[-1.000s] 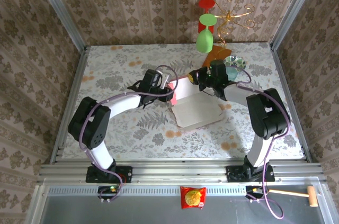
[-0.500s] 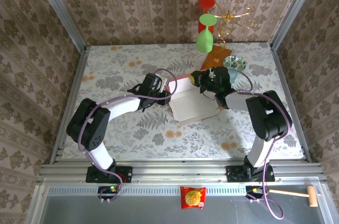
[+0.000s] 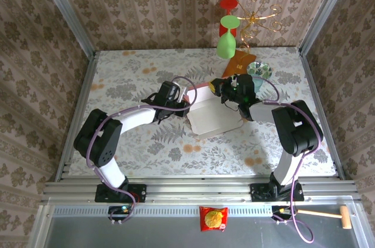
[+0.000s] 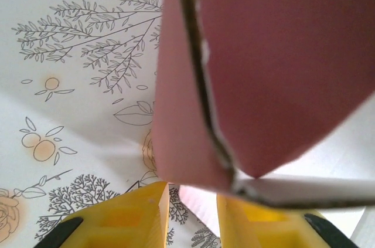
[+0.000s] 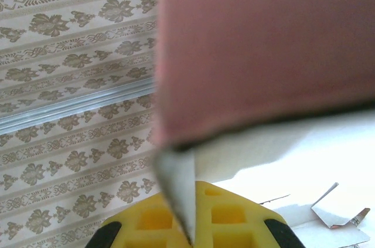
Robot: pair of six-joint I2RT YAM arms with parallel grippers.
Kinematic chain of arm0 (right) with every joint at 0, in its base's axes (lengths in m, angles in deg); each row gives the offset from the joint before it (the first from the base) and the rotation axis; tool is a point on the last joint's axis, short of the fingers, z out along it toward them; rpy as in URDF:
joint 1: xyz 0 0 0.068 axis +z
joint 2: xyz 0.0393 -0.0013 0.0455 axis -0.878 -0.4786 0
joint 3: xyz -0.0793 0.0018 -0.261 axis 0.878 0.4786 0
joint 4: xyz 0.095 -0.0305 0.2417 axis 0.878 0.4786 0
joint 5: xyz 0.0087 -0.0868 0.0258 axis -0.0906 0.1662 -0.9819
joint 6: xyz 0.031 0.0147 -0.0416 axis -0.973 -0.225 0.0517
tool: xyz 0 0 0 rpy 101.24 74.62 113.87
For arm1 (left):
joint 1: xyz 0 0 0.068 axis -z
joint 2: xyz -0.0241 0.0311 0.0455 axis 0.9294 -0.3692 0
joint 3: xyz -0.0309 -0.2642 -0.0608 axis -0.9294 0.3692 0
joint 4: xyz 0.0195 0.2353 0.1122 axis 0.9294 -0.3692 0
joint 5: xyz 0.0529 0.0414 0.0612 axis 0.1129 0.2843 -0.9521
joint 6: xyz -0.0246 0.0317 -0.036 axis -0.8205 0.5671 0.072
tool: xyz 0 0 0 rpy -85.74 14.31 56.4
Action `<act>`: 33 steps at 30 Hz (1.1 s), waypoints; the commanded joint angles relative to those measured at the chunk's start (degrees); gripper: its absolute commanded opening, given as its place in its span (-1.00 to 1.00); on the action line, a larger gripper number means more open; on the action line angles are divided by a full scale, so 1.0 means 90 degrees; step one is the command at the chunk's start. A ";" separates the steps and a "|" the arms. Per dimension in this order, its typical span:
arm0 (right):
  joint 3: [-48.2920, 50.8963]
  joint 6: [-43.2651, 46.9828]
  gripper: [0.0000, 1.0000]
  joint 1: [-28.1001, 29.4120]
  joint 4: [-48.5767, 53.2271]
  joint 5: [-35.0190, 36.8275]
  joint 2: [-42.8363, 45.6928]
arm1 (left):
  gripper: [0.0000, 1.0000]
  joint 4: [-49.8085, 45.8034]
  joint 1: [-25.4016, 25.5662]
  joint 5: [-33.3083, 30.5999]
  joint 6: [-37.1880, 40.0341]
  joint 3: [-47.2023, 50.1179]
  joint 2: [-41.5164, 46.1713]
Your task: Fold the paper box
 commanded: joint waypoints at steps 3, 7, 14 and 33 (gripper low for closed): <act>0.0069 0.0028 -1.00 0.0048 -0.0129 -0.0114 0.0123 | -0.46 0.0317 0.0046 0.0074 0.0307 -0.0022 -0.0059; 0.0096 0.0061 -1.00 0.0088 -0.0255 -0.0079 0.0103 | -0.47 0.0455 0.0052 -0.0027 0.0329 0.0012 -0.0110; 0.0231 0.0172 -1.00 0.0174 -0.0564 -0.0051 -0.0038 | -0.47 0.0653 0.0051 -0.0274 0.0227 0.0004 -0.0204; -0.0266 0.0215 -1.00 0.0203 -0.0135 0.0053 -0.0406 | -0.35 0.1040 -0.0152 -0.0331 0.0388 0.0068 -0.0236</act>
